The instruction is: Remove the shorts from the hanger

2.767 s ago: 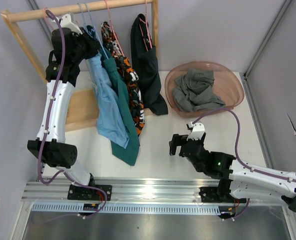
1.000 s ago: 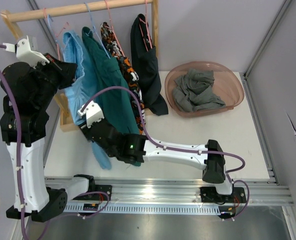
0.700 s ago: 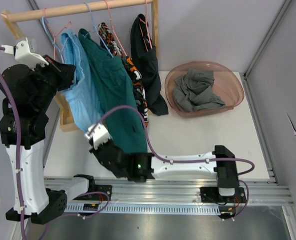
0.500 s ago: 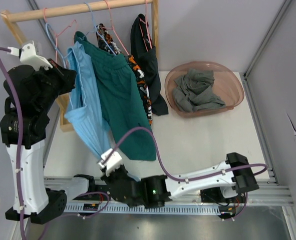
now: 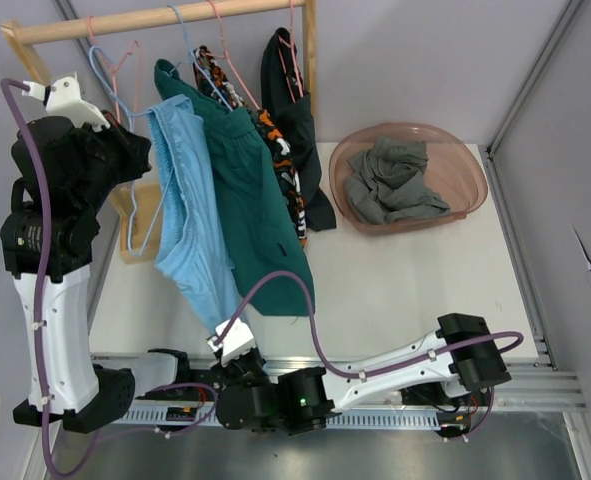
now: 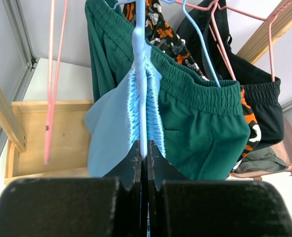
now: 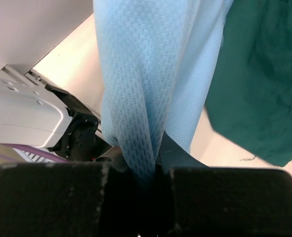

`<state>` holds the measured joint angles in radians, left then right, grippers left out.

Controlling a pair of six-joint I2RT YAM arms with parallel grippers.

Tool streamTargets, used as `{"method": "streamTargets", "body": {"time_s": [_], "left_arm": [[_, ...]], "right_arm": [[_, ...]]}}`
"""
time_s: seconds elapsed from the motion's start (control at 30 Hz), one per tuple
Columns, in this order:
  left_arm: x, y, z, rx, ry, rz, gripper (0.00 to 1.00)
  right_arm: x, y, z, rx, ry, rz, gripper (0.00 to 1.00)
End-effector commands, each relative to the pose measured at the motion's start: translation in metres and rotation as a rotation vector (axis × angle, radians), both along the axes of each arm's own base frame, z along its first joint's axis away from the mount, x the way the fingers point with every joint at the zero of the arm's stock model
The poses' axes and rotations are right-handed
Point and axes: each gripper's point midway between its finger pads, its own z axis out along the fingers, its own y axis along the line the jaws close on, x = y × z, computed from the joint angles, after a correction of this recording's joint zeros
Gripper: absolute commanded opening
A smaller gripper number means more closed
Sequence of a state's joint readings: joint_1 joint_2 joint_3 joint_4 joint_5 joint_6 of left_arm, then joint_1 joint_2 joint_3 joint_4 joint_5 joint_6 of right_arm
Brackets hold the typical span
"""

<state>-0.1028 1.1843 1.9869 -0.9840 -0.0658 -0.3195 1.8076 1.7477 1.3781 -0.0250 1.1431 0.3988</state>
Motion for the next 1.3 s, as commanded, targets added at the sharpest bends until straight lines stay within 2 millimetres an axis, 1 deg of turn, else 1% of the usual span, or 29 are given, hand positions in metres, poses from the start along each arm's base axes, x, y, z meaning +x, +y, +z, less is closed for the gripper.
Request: {"method": "streamTargets", "body": {"time_s": [0.0, 0.03, 0.07, 0.1, 0.17, 0.2, 0.23, 0.27, 0.3, 0.33, 0.37, 0.4, 0.43, 0.53, 0.63, 0.67, 0.73, 0.77, 0.8, 0.83, 0.87, 0.9, 0.97, 1.0, 1.07, 1.1, 1.13, 1.2, 1.27], "left_arm": [[-0.009, 0.005, 0.083, -0.026, -0.308, 0.02, 0.0], [-0.007, 0.002, 0.076, -0.037, -0.286, 0.004, 0.0], [-0.017, 0.0, 0.076, -0.053, -0.288, -0.005, 0.0], [-0.023, -0.002, 0.075, -0.063, -0.289, -0.02, 0.0], [-0.029, -0.007, 0.055, -0.08, -0.249, -0.048, 0.0], [-0.03, -0.007, 0.046, -0.077, -0.224, -0.047, 0.0], [-0.033, -0.007, 0.032, -0.073, -0.174, -0.046, 0.0], [-0.037, -0.006, 0.021, -0.07, -0.142, -0.043, 0.0], [-0.042, -0.004, 0.013, -0.077, -0.125, -0.031, 0.0], [-0.047, -0.002, 0.011, -0.077, -0.134, -0.021, 0.0], [-0.044, -0.002, -0.009, -0.068, -0.092, -0.018, 0.0], [-0.053, 0.0, -0.008, -0.06, -0.109, -0.017, 0.0], [-0.055, 0.001, -0.013, -0.056, -0.091, -0.014, 0.0], [-0.059, -0.007, -0.021, -0.066, -0.072, -0.055, 0.0], [-0.066, -0.018, -0.018, -0.099, -0.068, -0.104, 0.0], [-0.068, -0.018, -0.016, -0.11, -0.068, -0.104, 0.0], [-0.068, -0.019, -0.011, -0.123, -0.065, -0.105, 0.0], [-0.068, -0.021, -0.01, -0.126, -0.064, -0.111, 0.0], [-0.068, -0.022, -0.015, -0.135, -0.033, -0.112, 0.0], [-0.073, -0.023, -0.002, -0.145, -0.059, -0.114, 0.0], [-0.071, -0.028, -0.002, -0.155, -0.046, -0.133, 0.0], [-0.073, -0.033, 0.005, -0.172, -0.055, -0.161, 0.0], [-0.068, -0.034, 0.012, -0.17, -0.069, -0.161, 0.0], [-0.064, -0.031, 0.012, -0.145, -0.076, -0.154, 0.0], [-0.055, -0.024, 0.016, -0.1, -0.088, -0.121, 0.0], [-0.051, -0.02, 0.017, -0.085, -0.091, -0.097, 0.0], [-0.047, -0.013, 0.017, -0.071, -0.092, -0.055, 0.0], [-0.039, -0.009, 0.019, -0.044, -0.101, -0.037, 0.0], [-0.033, -0.008, 0.017, -0.038, -0.104, -0.03, 0.0]], "right_arm": [[-0.001, 0.011, 0.005, 0.019, -0.017, 0.019, 0.0], [0.006, 0.014, 0.011, 0.026, -0.028, 0.017, 0.0], [0.013, 0.019, 0.024, 0.06, -0.038, 0.014, 0.0], [0.033, 0.025, 0.041, 0.083, -0.051, 0.008, 0.0], [0.055, 0.035, 0.065, 0.074, -0.105, 0.025, 0.0], [0.084, 0.036, 0.095, 0.121, -0.121, -0.014, 0.0], [0.099, 0.037, 0.111, 0.135, -0.138, -0.024, 0.0], [0.112, 0.045, 0.115, 0.114, -0.149, -0.004, 0.0], [0.143, 0.04, 0.153, 0.185, -0.158, -0.048, 0.0], [0.157, 0.039, 0.165, 0.198, -0.163, -0.056, 0.0], [0.17, 0.046, 0.162, 0.167, -0.163, -0.043, 0.0], [0.184, 0.045, 0.17, 0.176, -0.168, -0.054, 0.0], [0.207, 0.034, 0.195, 0.217, -0.181, -0.092, 0.0], [0.238, 0.027, 0.19, 0.169, -0.16, -0.122, 0.0], [0.243, 0.016, 0.186, 0.175, -0.138, -0.137, 0.0], [0.245, 0.015, 0.161, 0.138, -0.116, -0.128, 0.0], [0.241, 0.005, 0.157, 0.176, -0.082, -0.123, 0.0], [0.239, 0.003, 0.129, 0.132, -0.052, -0.121, 0.0], [0.234, -0.004, 0.133, 0.154, -0.039, -0.114, 0.0], [0.23, -0.005, 0.128, 0.172, -0.02, -0.104, 0.0], [0.226, -0.006, 0.12, 0.166, -0.007, -0.088, 0.0], [0.22, -0.007, 0.101, 0.133, 0.013, -0.08, 0.0], [0.206, -0.015, 0.1, 0.136, 0.041, -0.067, 0.0], [0.185, -0.013, 0.088, 0.107, 0.05, -0.035, 0.0], [0.145, -0.025, 0.108, 0.122, -0.008, -0.013, 0.0], [0.133, -0.034, 0.101, 0.087, -0.032, -0.024, 0.0], [0.129, -0.055, 0.132, 0.161, -0.069, -0.084, 0.0], [0.126, -0.075, 0.154, 0.18, -0.096, -0.108, 0.0], [0.136, -0.103, 0.2, 0.229, -0.104, -0.124, 0.0]]}}
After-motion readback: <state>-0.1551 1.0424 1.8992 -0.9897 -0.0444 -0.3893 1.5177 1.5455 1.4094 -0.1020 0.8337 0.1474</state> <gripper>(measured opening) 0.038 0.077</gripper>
